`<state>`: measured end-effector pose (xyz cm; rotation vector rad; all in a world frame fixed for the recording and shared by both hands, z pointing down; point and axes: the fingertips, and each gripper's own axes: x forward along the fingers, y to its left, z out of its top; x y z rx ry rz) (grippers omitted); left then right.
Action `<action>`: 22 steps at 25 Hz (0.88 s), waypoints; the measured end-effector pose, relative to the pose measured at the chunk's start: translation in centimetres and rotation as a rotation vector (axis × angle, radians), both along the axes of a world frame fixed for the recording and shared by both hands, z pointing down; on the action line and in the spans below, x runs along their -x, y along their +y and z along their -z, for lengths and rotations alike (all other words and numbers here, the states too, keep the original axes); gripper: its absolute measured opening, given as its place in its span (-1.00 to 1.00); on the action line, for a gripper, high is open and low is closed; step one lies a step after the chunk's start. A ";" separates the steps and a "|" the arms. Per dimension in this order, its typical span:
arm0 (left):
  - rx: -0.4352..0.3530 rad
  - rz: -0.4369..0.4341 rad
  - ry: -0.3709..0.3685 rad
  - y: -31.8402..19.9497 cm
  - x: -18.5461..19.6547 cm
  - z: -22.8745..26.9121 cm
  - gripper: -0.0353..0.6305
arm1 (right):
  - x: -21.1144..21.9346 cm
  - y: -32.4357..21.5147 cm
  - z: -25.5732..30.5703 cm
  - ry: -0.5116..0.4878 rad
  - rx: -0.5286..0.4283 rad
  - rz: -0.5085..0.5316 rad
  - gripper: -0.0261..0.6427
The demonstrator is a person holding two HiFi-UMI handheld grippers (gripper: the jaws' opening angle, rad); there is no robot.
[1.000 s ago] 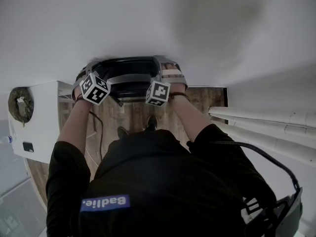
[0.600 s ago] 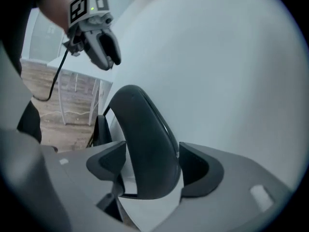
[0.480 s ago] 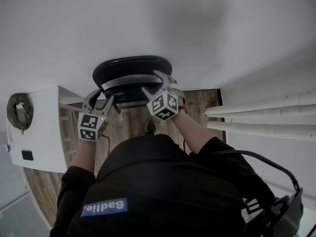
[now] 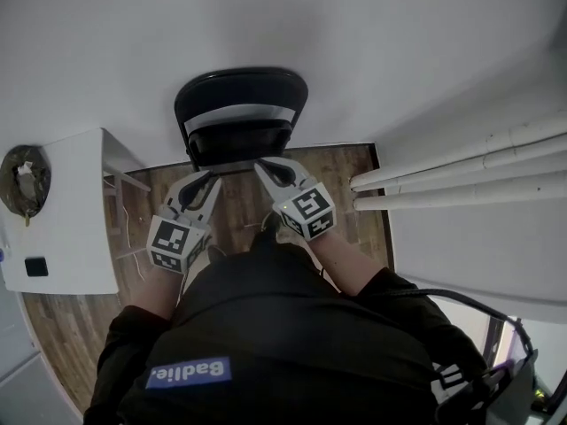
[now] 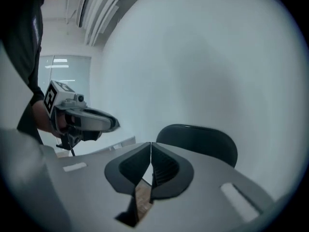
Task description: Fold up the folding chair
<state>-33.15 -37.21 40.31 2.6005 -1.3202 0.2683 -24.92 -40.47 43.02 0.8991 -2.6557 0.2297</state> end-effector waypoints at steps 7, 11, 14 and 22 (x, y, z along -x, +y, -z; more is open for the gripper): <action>-0.057 -0.023 0.067 4.8 -2.6 2.6 -0.88 | 0.3 7.1 2.3 -0.181 0.083 0.095 -0.92; -0.029 -0.013 0.106 4.8 -4.8 3.5 -0.88 | -2.2 8.0 3.4 -0.204 0.070 0.136 -0.92; -0.033 -0.058 0.110 5.1 -7.8 3.5 -0.88 | -4.6 7.6 4.0 -0.219 0.045 0.131 -0.92; -0.006 -0.046 0.088 5.2 -11.5 2.4 -0.88 | -7.8 7.5 3.2 -0.224 0.065 0.148 -0.92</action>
